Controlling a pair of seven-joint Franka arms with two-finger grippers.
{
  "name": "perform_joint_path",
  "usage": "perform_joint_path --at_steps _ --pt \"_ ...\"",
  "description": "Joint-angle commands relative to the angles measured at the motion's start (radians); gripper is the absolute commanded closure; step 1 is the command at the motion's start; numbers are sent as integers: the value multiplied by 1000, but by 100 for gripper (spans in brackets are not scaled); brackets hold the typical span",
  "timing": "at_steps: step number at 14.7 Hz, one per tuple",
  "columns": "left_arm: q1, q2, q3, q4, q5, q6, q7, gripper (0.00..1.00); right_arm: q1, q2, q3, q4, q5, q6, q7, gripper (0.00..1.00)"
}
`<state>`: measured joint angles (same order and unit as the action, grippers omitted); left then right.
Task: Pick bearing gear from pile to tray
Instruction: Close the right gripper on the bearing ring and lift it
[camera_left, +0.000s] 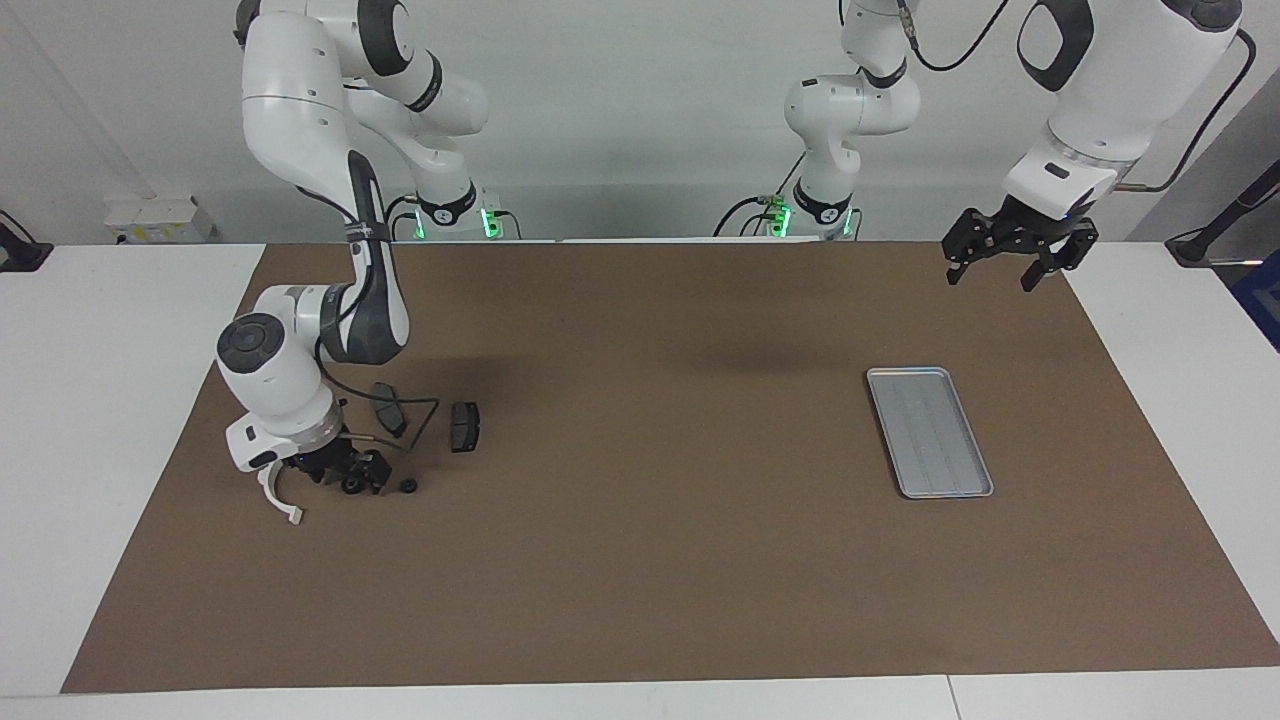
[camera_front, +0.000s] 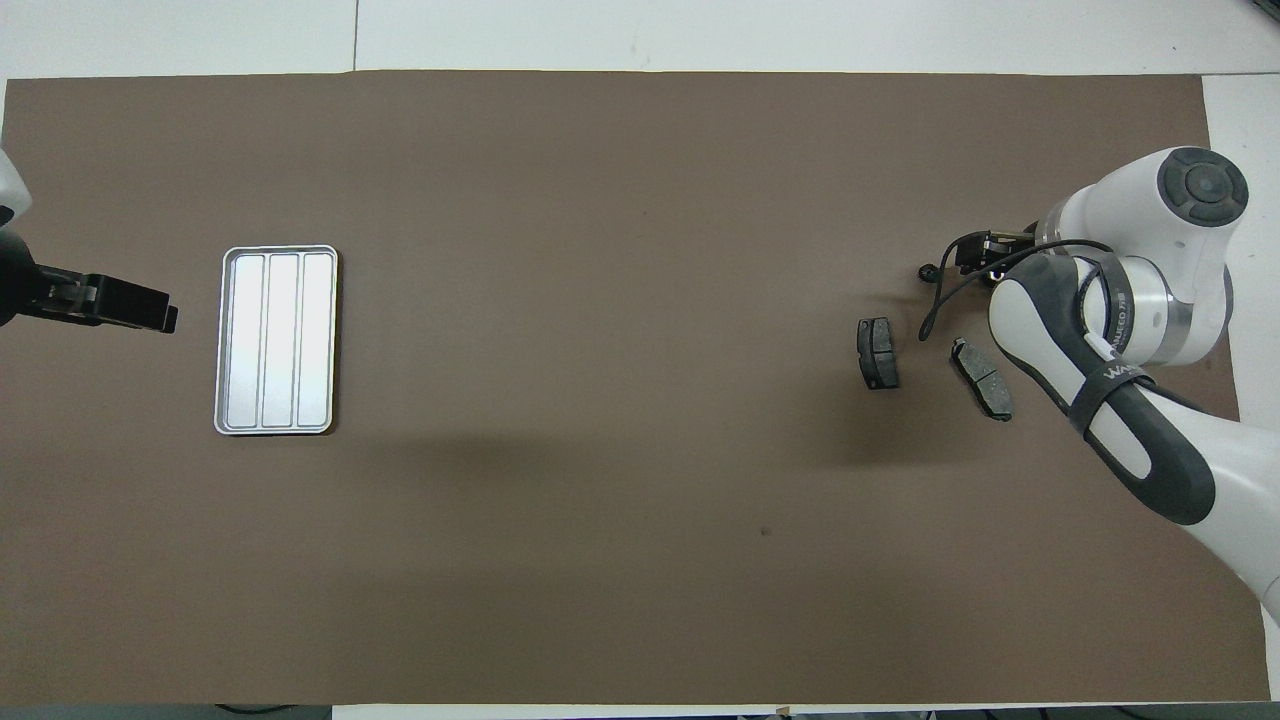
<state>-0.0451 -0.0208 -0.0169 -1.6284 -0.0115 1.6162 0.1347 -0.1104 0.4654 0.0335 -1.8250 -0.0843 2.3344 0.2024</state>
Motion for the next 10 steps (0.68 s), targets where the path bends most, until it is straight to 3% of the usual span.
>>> perform_joint_path --at_steps 1,10 --pt "-2 -28 2 -33 18 21 10 0 -17 -36 9 -50 20 20 -20 7" --pt "-2 -28 2 -34 18 21 10 0 -17 -50 9 -56 20 -7 -24 33"
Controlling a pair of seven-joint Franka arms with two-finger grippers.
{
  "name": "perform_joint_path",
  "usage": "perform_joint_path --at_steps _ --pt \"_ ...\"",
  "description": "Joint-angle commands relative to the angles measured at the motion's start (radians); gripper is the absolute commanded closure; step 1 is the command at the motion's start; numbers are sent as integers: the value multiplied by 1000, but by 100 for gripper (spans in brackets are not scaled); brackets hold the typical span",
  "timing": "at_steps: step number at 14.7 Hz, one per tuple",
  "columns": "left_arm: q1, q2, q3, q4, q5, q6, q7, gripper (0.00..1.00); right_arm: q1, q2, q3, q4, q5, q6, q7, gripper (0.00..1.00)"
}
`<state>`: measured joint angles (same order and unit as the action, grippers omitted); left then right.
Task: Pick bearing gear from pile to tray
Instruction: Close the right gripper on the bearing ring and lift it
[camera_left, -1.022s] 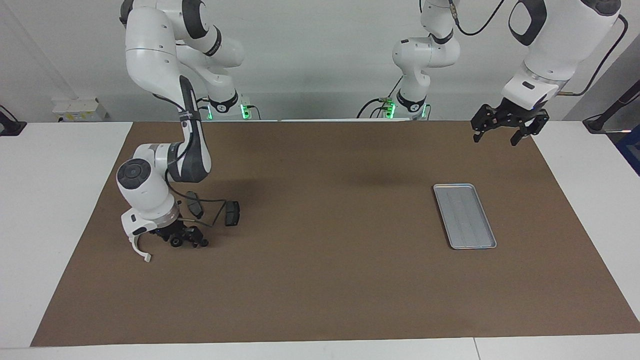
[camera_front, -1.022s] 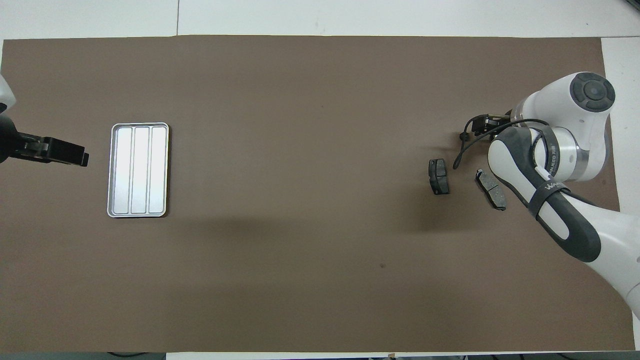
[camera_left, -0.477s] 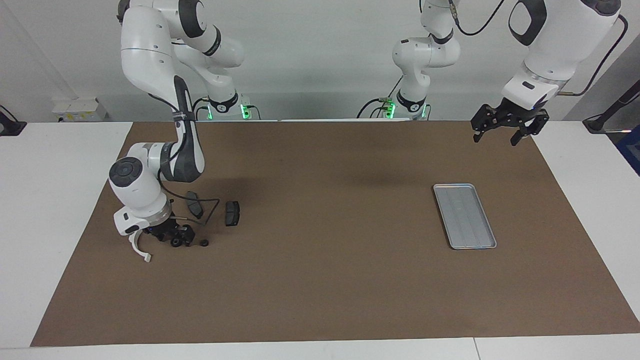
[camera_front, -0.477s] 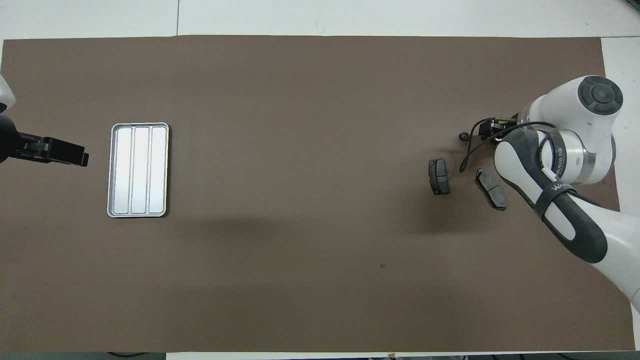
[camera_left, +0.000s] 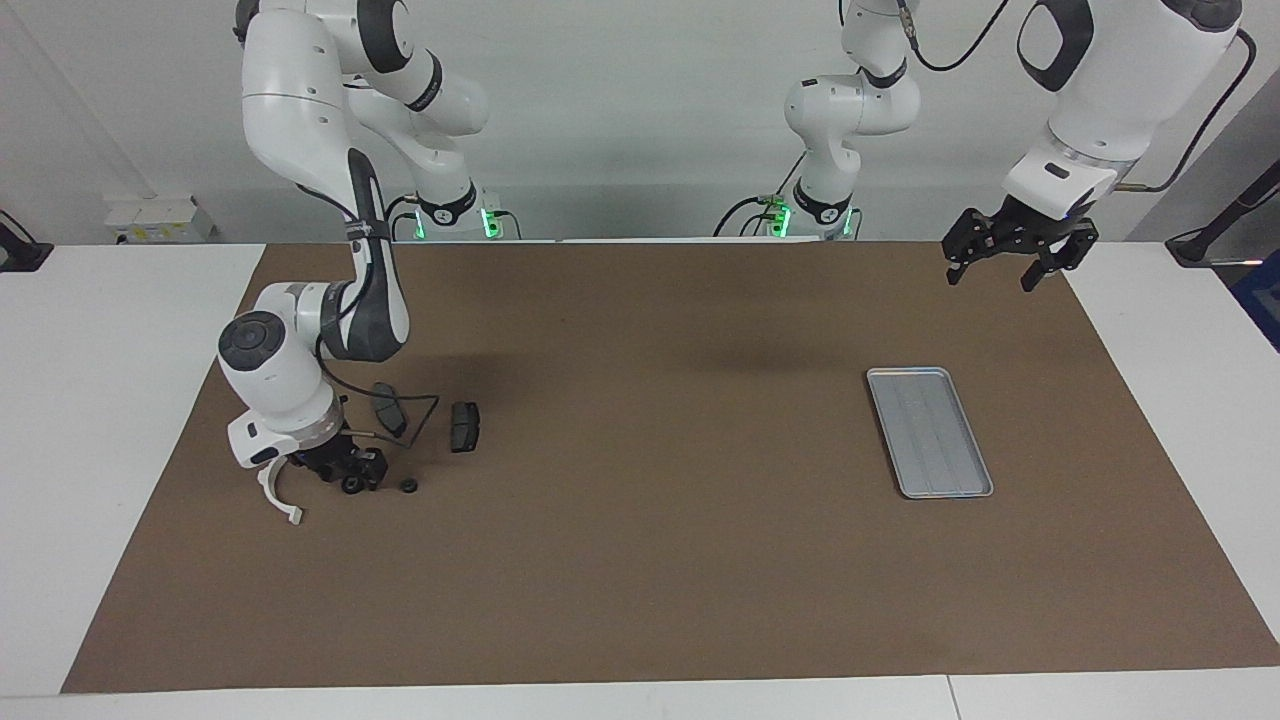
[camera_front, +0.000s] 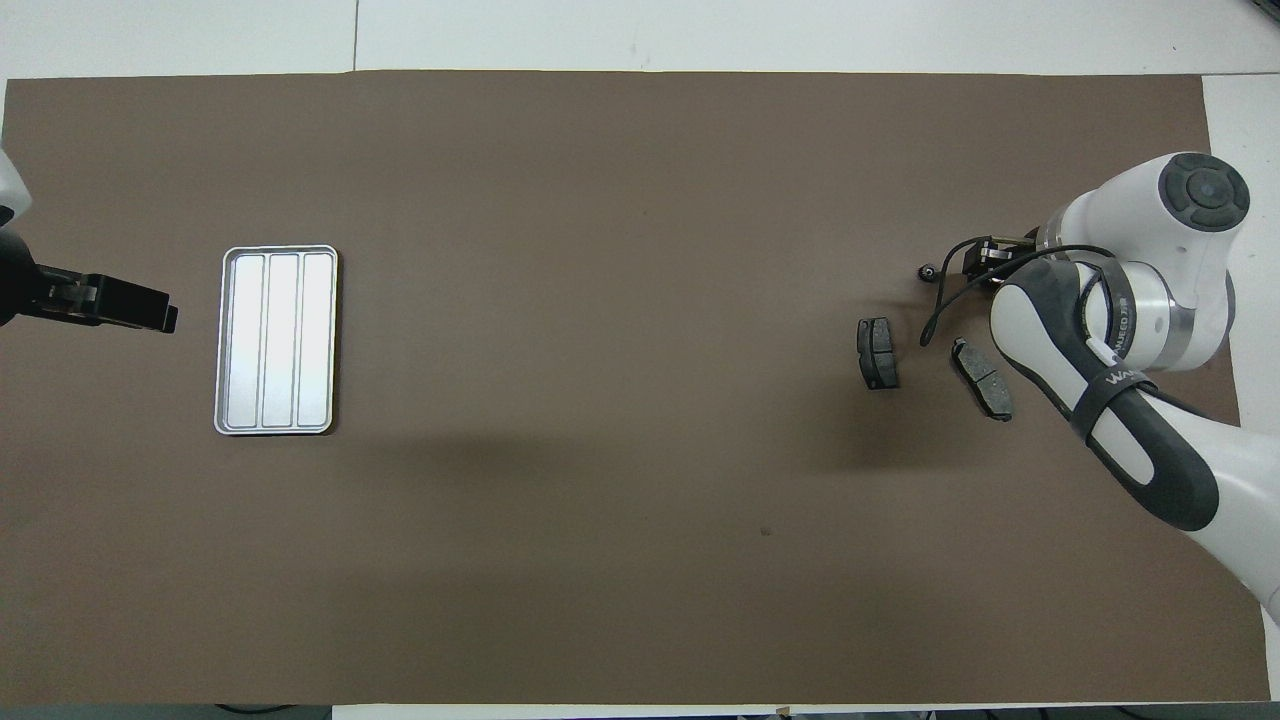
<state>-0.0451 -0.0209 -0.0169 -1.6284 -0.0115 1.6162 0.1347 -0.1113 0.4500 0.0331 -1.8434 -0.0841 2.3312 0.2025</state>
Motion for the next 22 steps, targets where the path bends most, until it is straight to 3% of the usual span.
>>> perform_joint_path --at_steps 1,2,9,14,22 --pt "-2 -30 2 -33 18 21 10 0 -16 -34 10 -37 20 -4 -23 38" --pt "-2 -28 2 -33 16 21 10 0 -16 -34 10 -37 20 -4 -23 40" --pt "-2 -28 2 -33 18 21 10 0 -16 -34 10 -36 20 -1 -26 100" --pt "-2 -28 2 -33 18 21 10 0 -2 -50 10 10 4 -51 -31 100" --pt "-2 -28 2 -33 16 21 10 0 73 -151 16 197 -11 -406 -28 100"
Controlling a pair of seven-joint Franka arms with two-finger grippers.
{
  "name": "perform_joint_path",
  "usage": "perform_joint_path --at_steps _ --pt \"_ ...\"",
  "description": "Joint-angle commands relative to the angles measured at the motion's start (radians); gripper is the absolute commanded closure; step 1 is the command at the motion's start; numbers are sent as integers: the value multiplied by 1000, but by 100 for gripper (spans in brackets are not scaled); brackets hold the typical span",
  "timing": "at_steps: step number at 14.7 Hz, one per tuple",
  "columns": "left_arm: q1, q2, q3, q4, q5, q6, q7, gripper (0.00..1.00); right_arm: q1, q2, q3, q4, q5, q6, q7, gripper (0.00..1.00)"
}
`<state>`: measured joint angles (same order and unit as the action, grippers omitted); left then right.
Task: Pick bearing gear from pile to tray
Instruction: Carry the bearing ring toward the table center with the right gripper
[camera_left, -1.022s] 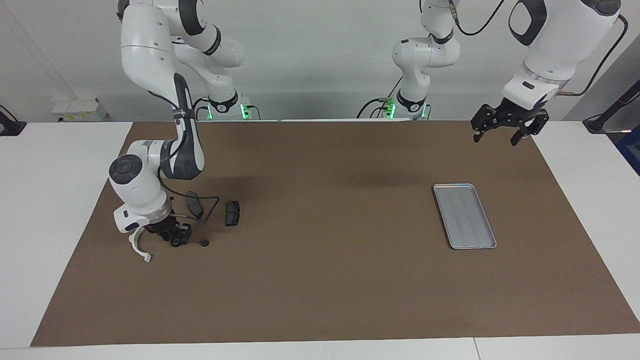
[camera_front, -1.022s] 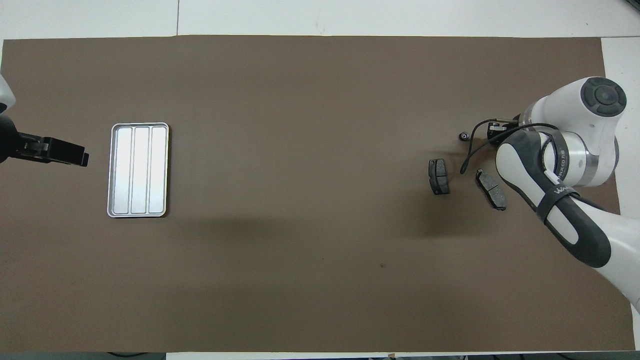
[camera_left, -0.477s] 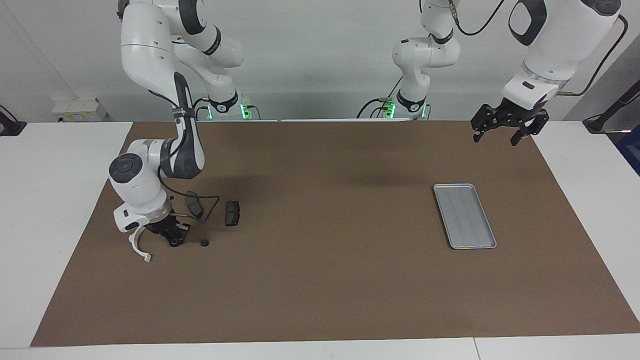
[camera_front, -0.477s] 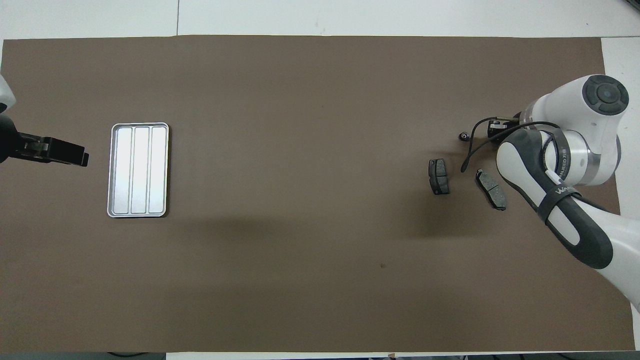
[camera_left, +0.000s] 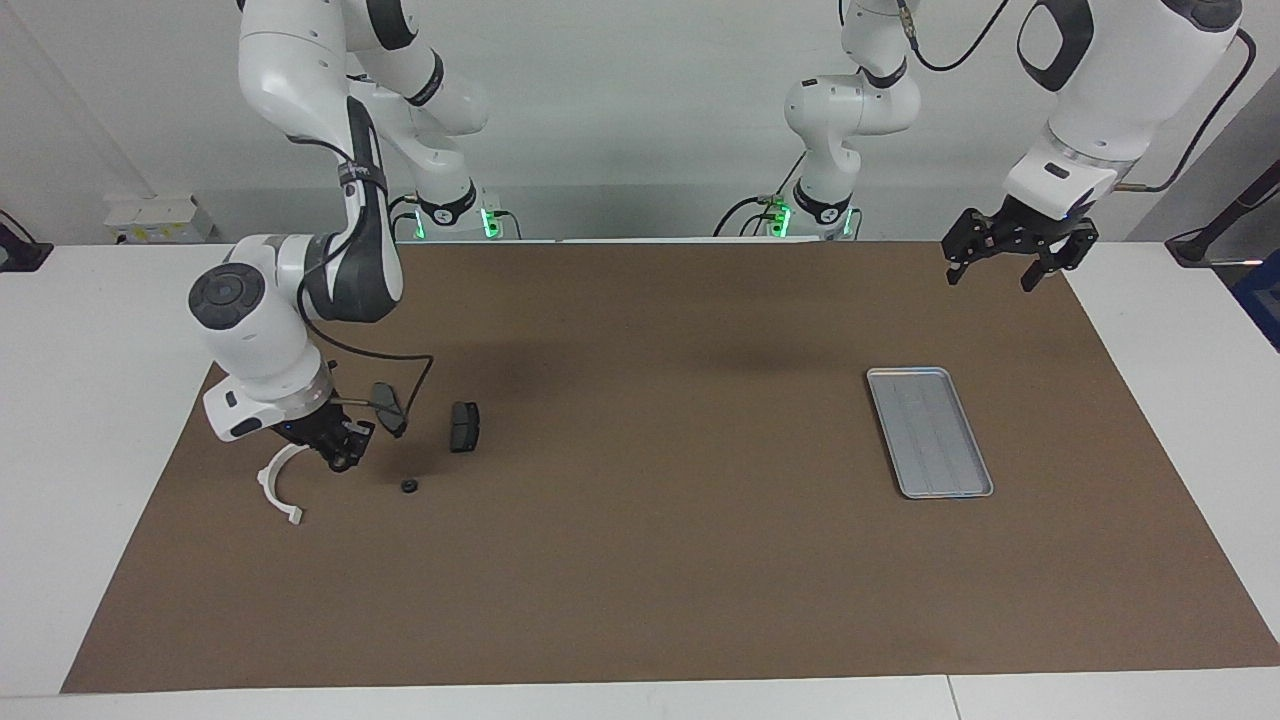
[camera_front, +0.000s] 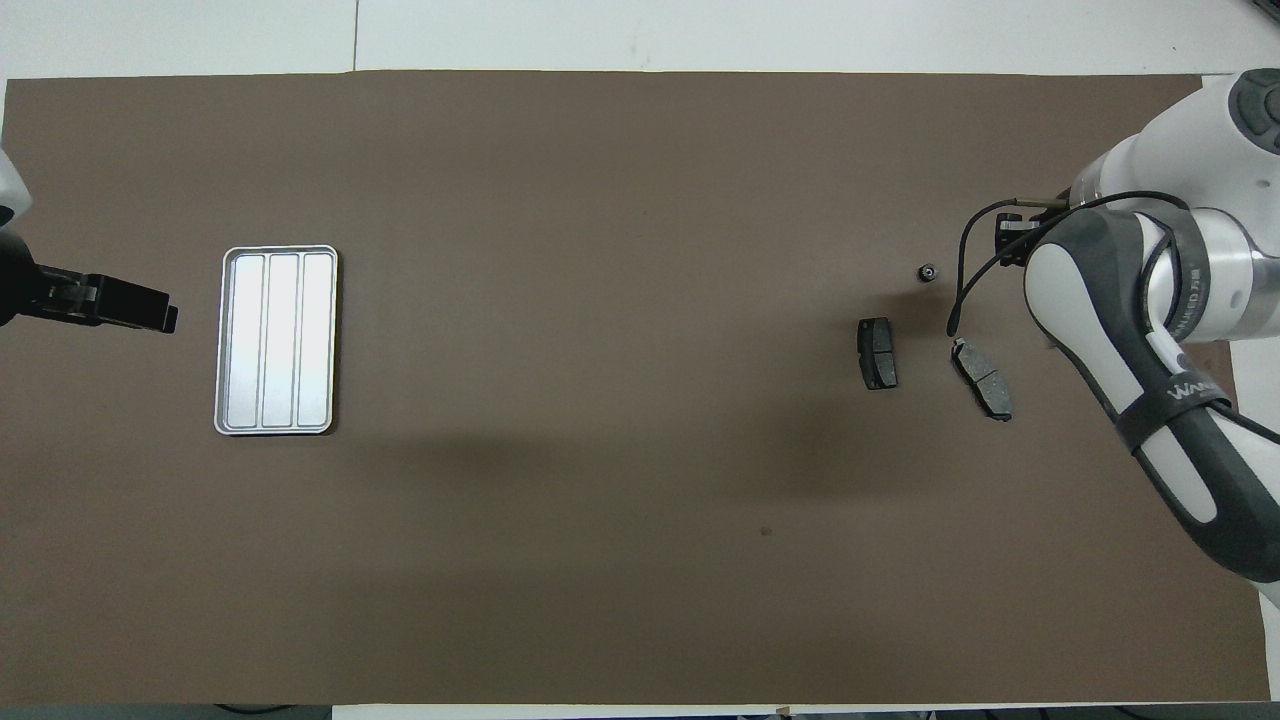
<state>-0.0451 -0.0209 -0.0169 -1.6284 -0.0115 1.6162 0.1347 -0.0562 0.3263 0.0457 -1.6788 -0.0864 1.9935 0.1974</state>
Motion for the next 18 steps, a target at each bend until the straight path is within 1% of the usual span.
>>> perform_joint_path --at_steps 1,2,4,7,13,15,16,18 --pt "-2 -28 2 -33 18 21 10 0 39 -48 3 43 -7 -105 -13 100" --pt "-2 -28 2 -34 16 21 10 0 73 -71 3 56 -4 -143 2 100" --pt "-2 -28 2 -33 18 21 10 0 131 -104 3 76 -3 -206 106 100" --pt "-2 -28 2 -33 18 21 10 0 240 -128 3 77 -3 -249 297 100" --pt "-2 -28 2 -34 16 21 10 0 422 -138 8 76 20 -248 623 100" --pt "-2 -30 2 -33 16 21 10 0 482 -125 8 73 28 -228 742 100" --pt "-2 -28 2 -34 18 21 10 0 508 -118 8 61 30 -199 784 100" --pt "-2 -28 2 -34 16 21 10 0 538 -96 8 39 30 -148 847 100"
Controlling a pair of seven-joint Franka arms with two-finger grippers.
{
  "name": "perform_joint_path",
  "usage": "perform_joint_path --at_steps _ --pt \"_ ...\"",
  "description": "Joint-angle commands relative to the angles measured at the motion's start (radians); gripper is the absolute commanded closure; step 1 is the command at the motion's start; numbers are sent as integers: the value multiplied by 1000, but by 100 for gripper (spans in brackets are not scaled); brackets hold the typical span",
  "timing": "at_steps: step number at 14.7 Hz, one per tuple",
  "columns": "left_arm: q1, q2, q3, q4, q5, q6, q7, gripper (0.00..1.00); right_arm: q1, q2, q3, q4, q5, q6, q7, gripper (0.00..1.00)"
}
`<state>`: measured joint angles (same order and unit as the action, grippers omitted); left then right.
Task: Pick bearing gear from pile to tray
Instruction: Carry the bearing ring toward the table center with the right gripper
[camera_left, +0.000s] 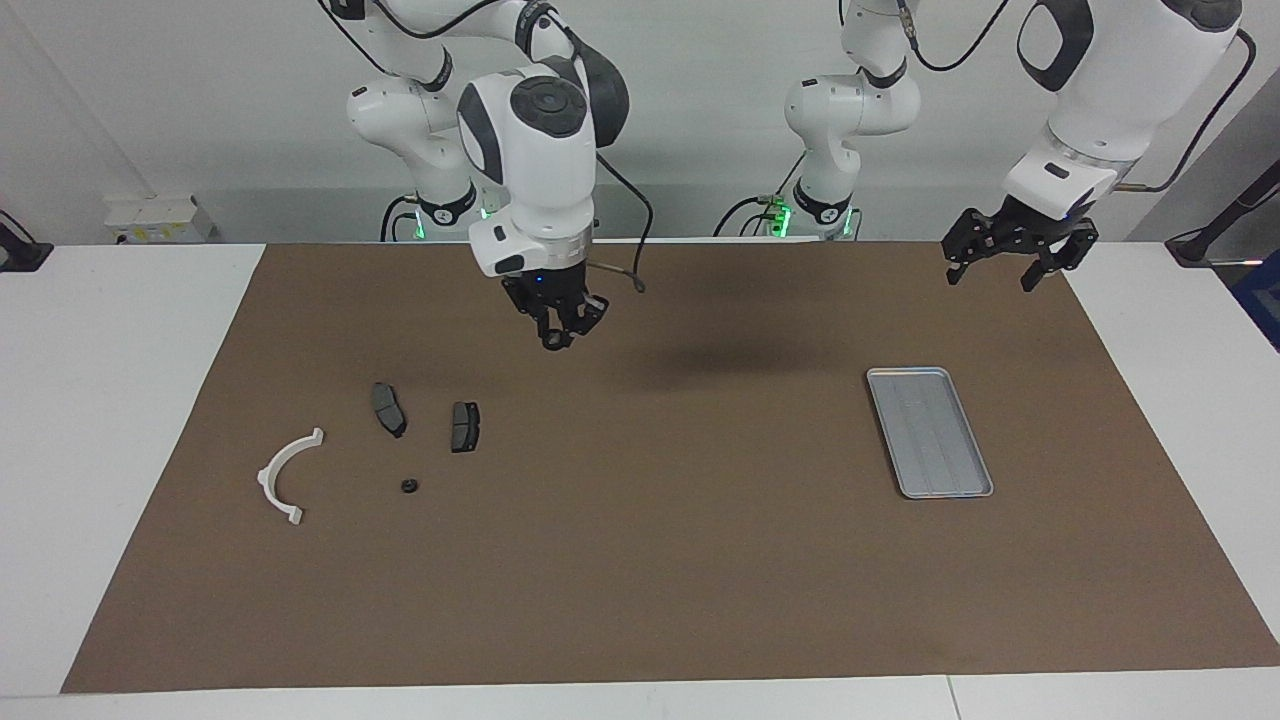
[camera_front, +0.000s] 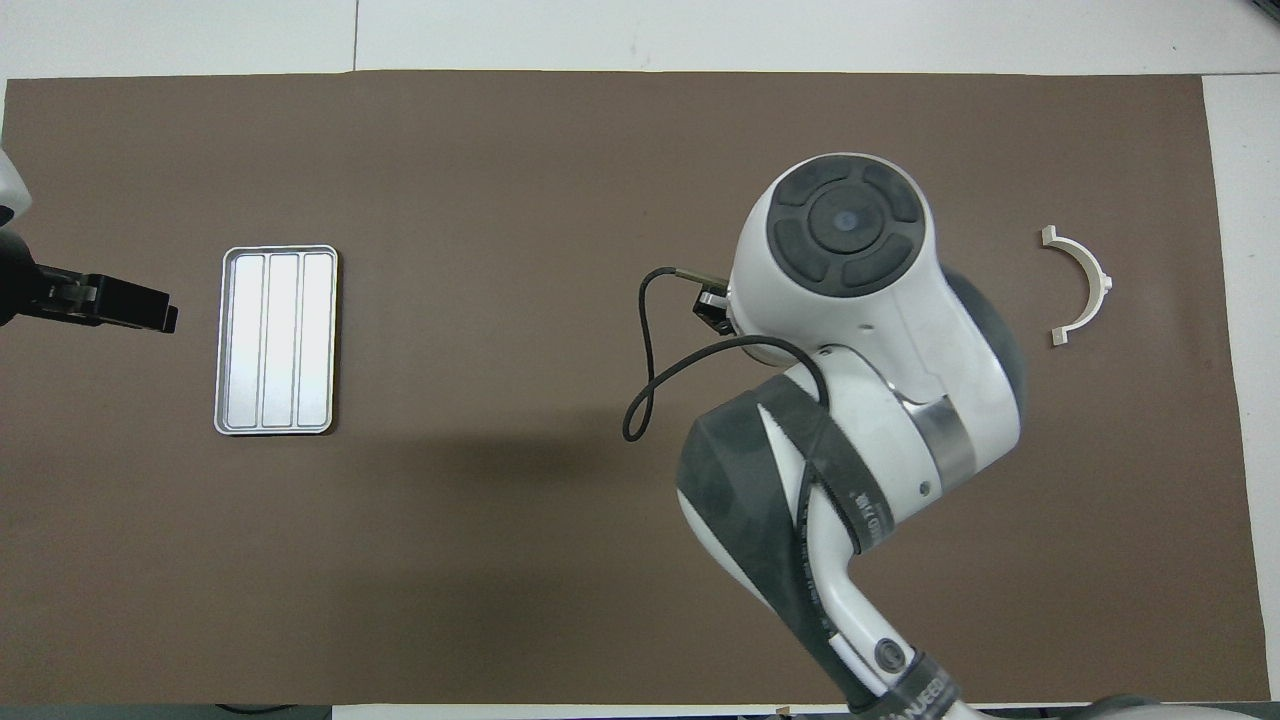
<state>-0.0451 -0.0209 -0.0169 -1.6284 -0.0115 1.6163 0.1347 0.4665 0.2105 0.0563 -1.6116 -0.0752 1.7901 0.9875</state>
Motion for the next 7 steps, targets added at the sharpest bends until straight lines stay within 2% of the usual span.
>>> perform_joint_path --at_steps 1,7 --pt "-2 -28 2 -33 18 21 10 0 32 35 -3 -40 18 93 91 100" --pt "-2 -28 2 -33 18 21 10 0 87 113 -3 -103 15 307 218 100"
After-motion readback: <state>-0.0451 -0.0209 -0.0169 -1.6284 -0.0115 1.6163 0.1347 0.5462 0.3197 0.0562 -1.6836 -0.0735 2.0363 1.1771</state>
